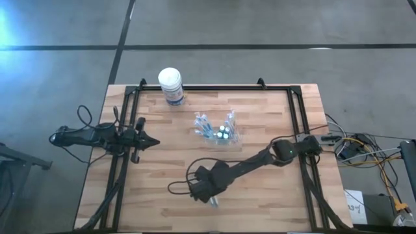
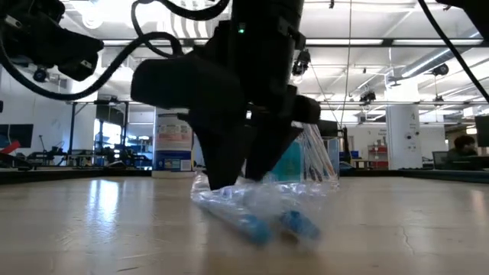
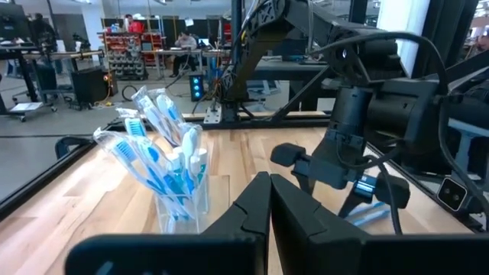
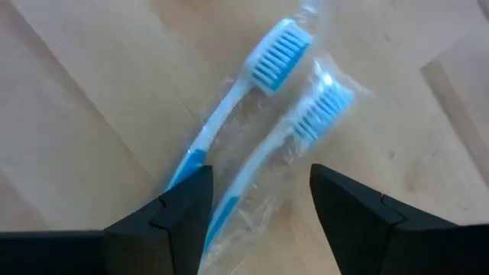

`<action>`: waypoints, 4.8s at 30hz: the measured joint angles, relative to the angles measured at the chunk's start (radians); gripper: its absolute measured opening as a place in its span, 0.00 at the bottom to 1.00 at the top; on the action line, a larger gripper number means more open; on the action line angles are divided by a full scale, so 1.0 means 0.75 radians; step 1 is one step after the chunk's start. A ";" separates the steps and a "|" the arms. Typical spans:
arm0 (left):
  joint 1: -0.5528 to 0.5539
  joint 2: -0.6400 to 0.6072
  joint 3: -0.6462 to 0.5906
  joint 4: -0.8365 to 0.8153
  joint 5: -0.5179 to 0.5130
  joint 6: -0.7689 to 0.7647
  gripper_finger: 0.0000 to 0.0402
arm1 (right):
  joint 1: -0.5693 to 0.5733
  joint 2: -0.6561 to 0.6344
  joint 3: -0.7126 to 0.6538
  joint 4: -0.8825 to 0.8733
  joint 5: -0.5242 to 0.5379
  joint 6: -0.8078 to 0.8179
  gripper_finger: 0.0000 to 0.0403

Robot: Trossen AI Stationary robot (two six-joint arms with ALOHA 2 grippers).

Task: Pick & Place toothbrushing station
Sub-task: Put the blue toothbrush into the transparent organizer

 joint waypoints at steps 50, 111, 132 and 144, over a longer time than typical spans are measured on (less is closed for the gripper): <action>0.000 0.000 -0.001 -0.008 0.004 -0.088 0.03 | 0.123 -0.388 -0.042 0.063 0.232 -0.425 0.03; 0.000 0.000 0.003 0.028 -0.003 -0.029 0.03 | 0.188 -2.763 -2.639 2.075 -0.008 -1.320 0.03; 0.001 0.000 0.003 0.028 -0.004 -0.029 0.03 | 0.188 -2.979 -2.770 2.053 -0.092 -1.378 0.03; 0.000 0.000 0.003 0.028 -0.009 -0.028 0.03 | 0.187 -2.979 -2.770 2.066 -0.092 -1.381 0.03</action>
